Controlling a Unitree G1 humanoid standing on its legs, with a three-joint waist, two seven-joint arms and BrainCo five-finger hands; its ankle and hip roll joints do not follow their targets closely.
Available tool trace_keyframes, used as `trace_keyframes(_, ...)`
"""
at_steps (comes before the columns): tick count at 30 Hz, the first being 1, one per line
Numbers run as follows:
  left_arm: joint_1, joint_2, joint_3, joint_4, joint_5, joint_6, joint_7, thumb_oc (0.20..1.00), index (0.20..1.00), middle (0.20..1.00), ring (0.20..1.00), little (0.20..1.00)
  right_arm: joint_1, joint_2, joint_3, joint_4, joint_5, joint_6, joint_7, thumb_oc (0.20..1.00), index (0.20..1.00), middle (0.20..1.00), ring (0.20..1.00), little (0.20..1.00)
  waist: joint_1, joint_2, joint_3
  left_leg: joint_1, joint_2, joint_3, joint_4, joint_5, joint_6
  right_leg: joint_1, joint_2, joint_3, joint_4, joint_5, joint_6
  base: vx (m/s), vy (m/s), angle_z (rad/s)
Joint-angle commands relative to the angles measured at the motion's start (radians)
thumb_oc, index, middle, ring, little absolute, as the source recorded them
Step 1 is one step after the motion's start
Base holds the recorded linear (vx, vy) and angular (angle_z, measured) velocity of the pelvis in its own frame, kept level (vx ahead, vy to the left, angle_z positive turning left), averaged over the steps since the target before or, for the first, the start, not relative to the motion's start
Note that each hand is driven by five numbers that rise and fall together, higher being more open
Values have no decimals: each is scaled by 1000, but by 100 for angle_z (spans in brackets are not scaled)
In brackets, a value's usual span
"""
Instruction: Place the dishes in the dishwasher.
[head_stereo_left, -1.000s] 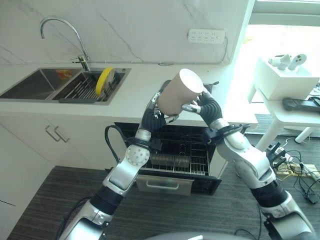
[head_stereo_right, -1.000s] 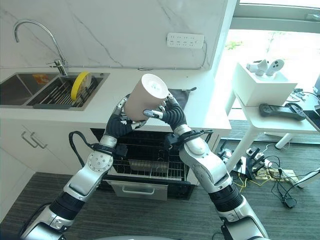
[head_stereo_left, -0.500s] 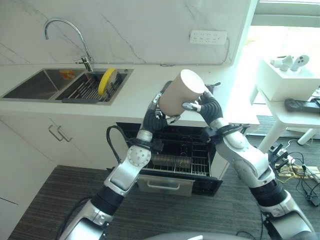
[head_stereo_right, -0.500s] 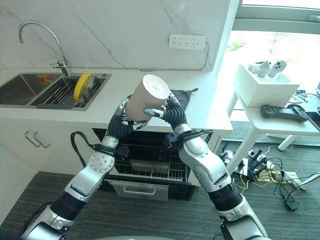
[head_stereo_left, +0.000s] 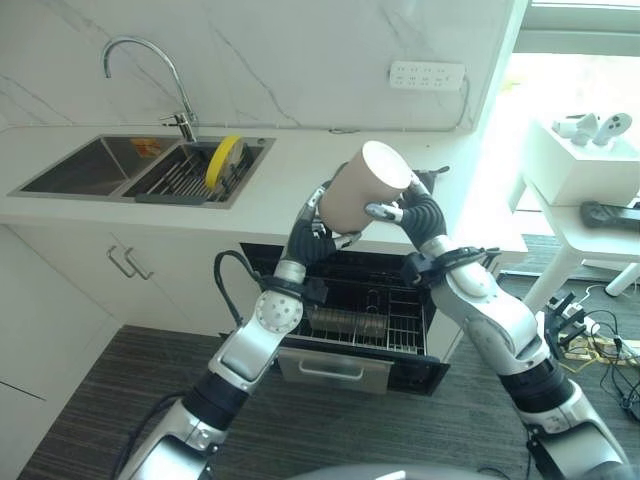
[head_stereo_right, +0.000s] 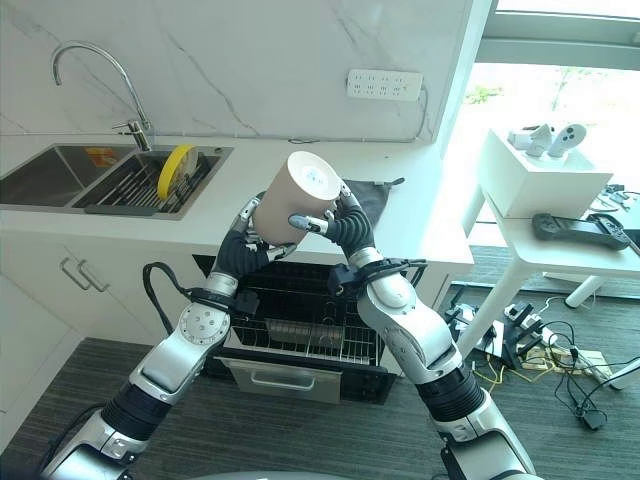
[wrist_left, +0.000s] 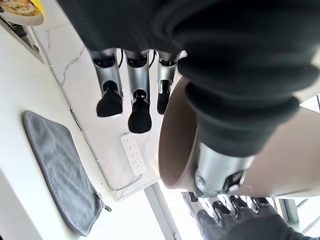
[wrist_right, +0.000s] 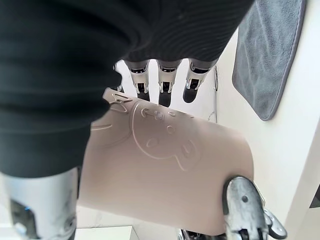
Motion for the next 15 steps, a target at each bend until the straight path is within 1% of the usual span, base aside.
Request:
trace_keyframes(1,-154,16,-45,-18,12,-13,-4,200,200,200,200,200,-178,73,12,12,-23,-52,-3,1000,1000,1000,1000,1000,21,-36,-11,42,88,-1,4,-98,-57,22,-126,3,0,-56,111,0,0,0)
trace_keyframes(6,-157,21,-38,-45,2,10,-17,200,200,200,200,200,-177,74,17,9,-30,-47,-10,1000,1000,1000,1000,1000,24,-35,-10,40,86,-5,4,-98,-56,21,-126,2,0,-56,111,0,0,0)
trace_keyframes(15,-155,25,-45,-69,-1,24,-29,200,200,200,200,200,-184,72,17,-3,-33,-45,-20,1000,1000,1000,1000,1000,26,-34,-7,40,83,-8,4,-99,-55,22,-124,2,0,-57,110,0,0,0)
